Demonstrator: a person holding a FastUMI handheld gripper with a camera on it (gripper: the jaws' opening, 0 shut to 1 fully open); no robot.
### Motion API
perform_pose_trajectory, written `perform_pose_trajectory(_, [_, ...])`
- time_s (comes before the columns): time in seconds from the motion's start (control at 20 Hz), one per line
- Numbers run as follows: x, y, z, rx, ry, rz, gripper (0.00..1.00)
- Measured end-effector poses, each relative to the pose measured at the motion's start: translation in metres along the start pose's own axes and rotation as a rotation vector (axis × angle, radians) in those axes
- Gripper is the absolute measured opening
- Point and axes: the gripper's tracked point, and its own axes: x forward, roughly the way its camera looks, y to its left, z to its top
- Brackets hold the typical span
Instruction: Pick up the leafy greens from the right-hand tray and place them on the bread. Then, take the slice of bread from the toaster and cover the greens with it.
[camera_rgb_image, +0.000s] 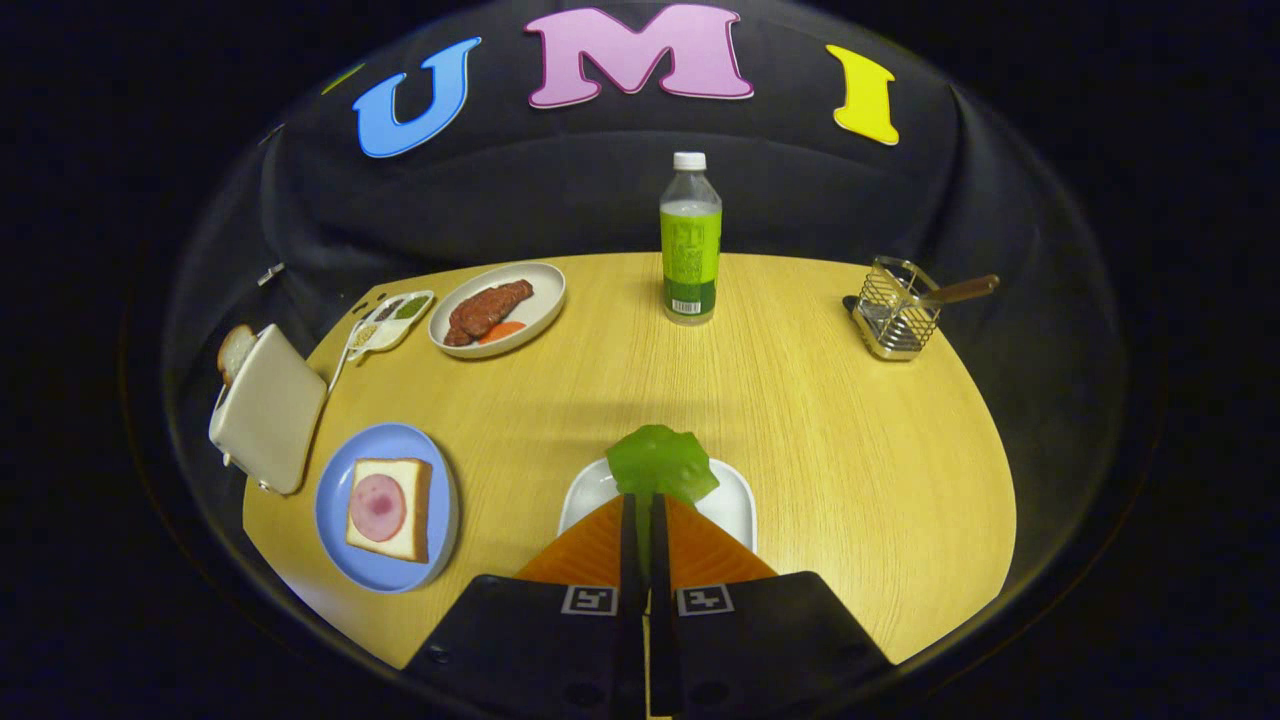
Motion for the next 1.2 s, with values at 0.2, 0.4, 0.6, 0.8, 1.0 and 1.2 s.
perform_pose_trajectory(0.2, [-0.025, 0.025, 0.035, -0.013, -0.051, 0.032, 0.07])
perform_pose_trajectory(0.4, [-0.04, 0.073, 0.055, -0.026, -0.077, 0.109, 0.07])
perform_pose_trajectory(0.6, [-0.041, 0.144, 0.046, -0.048, -0.054, 0.241, 0.07])
perform_pose_trajectory(0.8, [-0.035, 0.209, 0.021, -0.09, -0.018, 0.35, 0.07])
perform_pose_trajectory(1.0, [-0.02, 0.246, -0.001, -0.106, 0.019, 0.399, 0.07])
perform_pose_trajectory(1.2, [-0.002, 0.262, -0.014, -0.094, 0.034, 0.413, 0.07])
